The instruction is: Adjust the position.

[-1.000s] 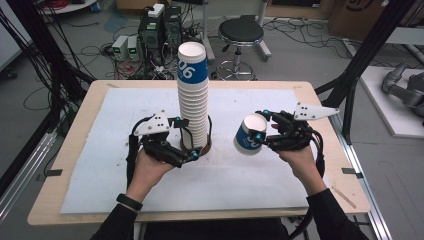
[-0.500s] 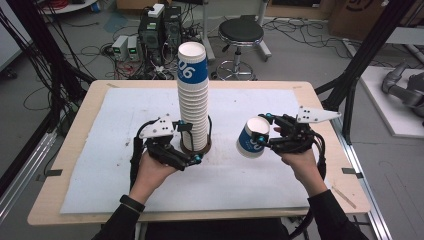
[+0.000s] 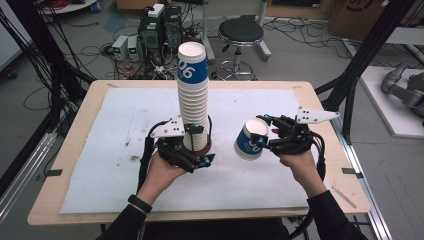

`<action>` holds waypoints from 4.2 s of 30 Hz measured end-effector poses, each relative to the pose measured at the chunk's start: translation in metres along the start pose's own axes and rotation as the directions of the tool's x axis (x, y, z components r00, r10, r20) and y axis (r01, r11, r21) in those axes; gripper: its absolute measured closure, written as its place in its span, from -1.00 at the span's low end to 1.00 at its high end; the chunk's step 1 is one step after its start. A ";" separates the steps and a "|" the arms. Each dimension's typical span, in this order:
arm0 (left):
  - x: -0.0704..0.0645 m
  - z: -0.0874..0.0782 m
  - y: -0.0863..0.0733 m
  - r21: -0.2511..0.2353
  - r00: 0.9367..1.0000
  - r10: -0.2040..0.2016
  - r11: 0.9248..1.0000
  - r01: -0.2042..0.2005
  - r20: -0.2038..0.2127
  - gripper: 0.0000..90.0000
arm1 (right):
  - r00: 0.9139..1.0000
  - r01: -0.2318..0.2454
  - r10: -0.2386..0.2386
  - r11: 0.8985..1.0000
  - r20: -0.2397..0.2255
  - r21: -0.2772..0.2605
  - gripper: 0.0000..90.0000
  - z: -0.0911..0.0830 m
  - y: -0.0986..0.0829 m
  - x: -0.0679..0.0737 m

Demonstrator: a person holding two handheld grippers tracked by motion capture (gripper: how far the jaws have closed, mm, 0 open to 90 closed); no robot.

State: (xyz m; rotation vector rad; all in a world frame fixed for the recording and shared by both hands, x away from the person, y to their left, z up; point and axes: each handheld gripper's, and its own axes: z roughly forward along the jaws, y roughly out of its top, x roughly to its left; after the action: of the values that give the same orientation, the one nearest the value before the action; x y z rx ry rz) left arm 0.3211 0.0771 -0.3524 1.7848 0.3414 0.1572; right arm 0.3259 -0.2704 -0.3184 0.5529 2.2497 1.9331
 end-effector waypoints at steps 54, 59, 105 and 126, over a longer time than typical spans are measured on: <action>-0.011 0.071 -0.004 0.067 0.985 -0.036 0.997 0.025 0.167 -0.77 | 0.993 0.001 0.003 0.999 -0.117 0.033 -0.33 0.029 -0.002 0.017; -0.011 0.070 -0.004 0.063 0.985 -0.032 0.998 0.021 0.168 -0.68 | 0.993 0.003 0.001 1.000 -0.114 0.031 -0.33 0.028 -0.001 0.016; -0.014 0.064 0.002 0.145 0.988 0.005 0.989 -0.028 0.156 -0.86 | 0.990 0.040 -0.006 0.970 -0.141 0.239 -0.35 0.022 0.007 0.009; -0.007 0.056 -0.002 0.038 0.979 -0.036 0.999 0.029 0.200 -0.63 | 0.982 -0.017 0.043 0.990 -0.184 0.141 -0.35 0.015 0.008 0.004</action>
State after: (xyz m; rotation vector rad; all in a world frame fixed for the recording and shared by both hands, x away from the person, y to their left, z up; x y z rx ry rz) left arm 0.3299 0.0236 -0.3673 1.8104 0.2286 -0.0528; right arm 0.3290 -0.2545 -0.3128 0.4401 2.5193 1.9268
